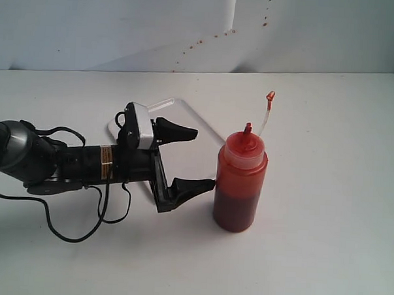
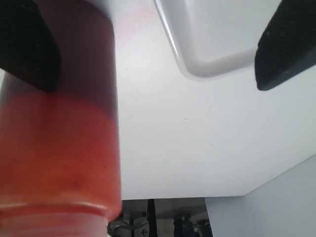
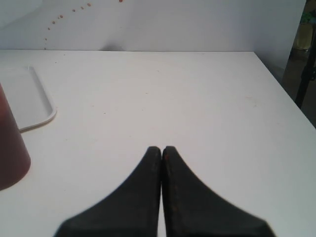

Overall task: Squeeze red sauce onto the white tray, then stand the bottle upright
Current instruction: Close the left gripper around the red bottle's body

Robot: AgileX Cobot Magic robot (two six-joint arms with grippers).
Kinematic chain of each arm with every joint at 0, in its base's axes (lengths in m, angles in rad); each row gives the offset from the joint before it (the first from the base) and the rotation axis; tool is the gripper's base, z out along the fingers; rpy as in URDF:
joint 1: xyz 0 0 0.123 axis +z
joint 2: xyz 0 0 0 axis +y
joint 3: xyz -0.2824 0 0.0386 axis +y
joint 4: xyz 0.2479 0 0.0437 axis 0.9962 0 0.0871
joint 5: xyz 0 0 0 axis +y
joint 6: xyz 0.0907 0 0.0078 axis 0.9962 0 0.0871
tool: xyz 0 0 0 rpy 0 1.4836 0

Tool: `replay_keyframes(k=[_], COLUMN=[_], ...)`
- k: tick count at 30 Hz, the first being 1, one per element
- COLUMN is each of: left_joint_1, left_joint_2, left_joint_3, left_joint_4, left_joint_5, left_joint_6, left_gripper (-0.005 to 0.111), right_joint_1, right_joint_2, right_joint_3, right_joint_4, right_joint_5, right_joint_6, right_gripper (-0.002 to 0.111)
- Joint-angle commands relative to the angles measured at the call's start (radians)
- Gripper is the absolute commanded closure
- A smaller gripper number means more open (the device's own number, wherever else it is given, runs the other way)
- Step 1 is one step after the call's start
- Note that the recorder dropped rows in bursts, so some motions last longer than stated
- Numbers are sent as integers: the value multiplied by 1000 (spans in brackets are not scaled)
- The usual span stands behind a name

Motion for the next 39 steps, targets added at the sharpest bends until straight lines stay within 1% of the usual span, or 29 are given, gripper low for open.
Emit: replay_keyframes(k=[1, 6, 9, 18, 24, 26, 27, 28, 29, 31, 34, 39], left_joint_1=[-7, -7, -7, -7, -9, -34, -67, -85, -119, -154, -164, -166], left_joint_2=[-1, -1, -1, -1, -1, -1, -1, -1, -1, -1, -1, -1], left_joint_3=[-4, -4, -4, -4, -4, -4, -4, -4, -4, -4, -4, -4], left_joint_4=[-23, -31, -8, 150, 159, 157, 133, 118, 79, 11, -14, -16], left_joint_5=[30, 33, 52, 55, 82, 105, 127, 141, 193, 295, 304, 235], left_joint_6=[-9, -11, -37, -121, -140, -140, -140, -135, -121, -81, -81, -81], left_gripper=[2, 2, 2, 2, 2, 2, 2, 2, 2, 2, 2, 2], right_joint_1=[3, 3, 3, 3, 3, 3, 3, 3, 3, 3, 3, 3], right_joint_2=[-5, -5, -5, -5, -5, -5, -5, -5, -5, -5, -5, -5], right_joint_3=[4, 4, 4, 4, 4, 4, 4, 4, 4, 4, 4, 4], right_joint_4=[7, 7, 7, 7, 7, 7, 7, 7, 7, 7, 7, 7], right_joint_5=[-4, -4, -4, -4, -4, -4, -4, -4, -4, -4, -4, -4], right_joint_6=[-2, -2, -2, -4, -4, -2, -2, -2, -2, -2, -2, -2], right_gripper=[108, 108, 108, 108, 108, 108, 108, 108, 108, 108, 108, 108])
